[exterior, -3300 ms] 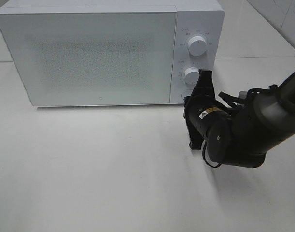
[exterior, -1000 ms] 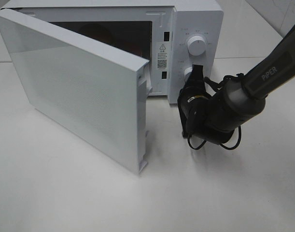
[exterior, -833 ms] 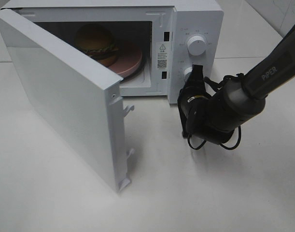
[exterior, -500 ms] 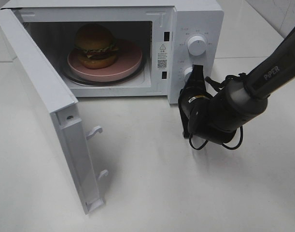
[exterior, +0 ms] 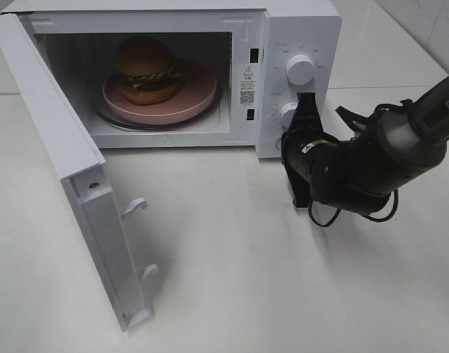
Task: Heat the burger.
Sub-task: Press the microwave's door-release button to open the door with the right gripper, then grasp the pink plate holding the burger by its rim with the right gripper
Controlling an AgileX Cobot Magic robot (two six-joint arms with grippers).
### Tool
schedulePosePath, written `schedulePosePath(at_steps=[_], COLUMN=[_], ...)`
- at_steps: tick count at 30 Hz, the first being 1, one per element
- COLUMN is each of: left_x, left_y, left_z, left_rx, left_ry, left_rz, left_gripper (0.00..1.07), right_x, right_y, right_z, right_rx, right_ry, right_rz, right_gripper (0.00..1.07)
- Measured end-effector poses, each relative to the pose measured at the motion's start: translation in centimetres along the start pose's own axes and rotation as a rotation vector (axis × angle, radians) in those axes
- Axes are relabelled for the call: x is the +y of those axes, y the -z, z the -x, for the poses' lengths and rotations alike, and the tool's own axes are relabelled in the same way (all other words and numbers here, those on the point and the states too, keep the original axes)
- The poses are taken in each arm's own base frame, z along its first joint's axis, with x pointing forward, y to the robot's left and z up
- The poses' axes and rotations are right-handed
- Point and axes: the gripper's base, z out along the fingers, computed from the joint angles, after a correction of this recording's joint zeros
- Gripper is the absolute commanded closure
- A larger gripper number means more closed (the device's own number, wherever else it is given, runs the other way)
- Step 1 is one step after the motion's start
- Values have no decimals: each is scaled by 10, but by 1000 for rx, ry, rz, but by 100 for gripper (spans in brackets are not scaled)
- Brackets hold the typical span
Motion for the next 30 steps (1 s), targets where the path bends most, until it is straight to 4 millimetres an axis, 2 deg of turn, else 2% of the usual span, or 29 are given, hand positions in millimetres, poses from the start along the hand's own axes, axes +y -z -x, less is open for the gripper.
schedulePosePath(at_steps=[6, 16, 27, 28, 29, 30], left_x=[0, 0, 0, 0, 0, 0], left_y=[0, 0, 0, 0, 0, 0], left_z=[0, 0, 0, 0, 0, 0], left_rx=[0, 0, 0, 0, 0, 0], left_ry=[0, 0, 0, 0, 0, 0], left_rz=[0, 0, 0, 0, 0, 0], left_gripper=[7, 7, 7, 7, 7, 7], right_x=[2, 3, 23, 23, 27, 27], right_y=[8, 37, 75, 75, 83, 83], right_z=[2, 3, -1, -1, -2, -2], right_rx=[14, 134, 335, 335, 375, 375], right_ry=[14, 156, 607, 607, 696, 696], right_rz=[-6, -98, -189, -189, -197, -197], right_gripper=[107, 107, 107, 107, 107, 107])
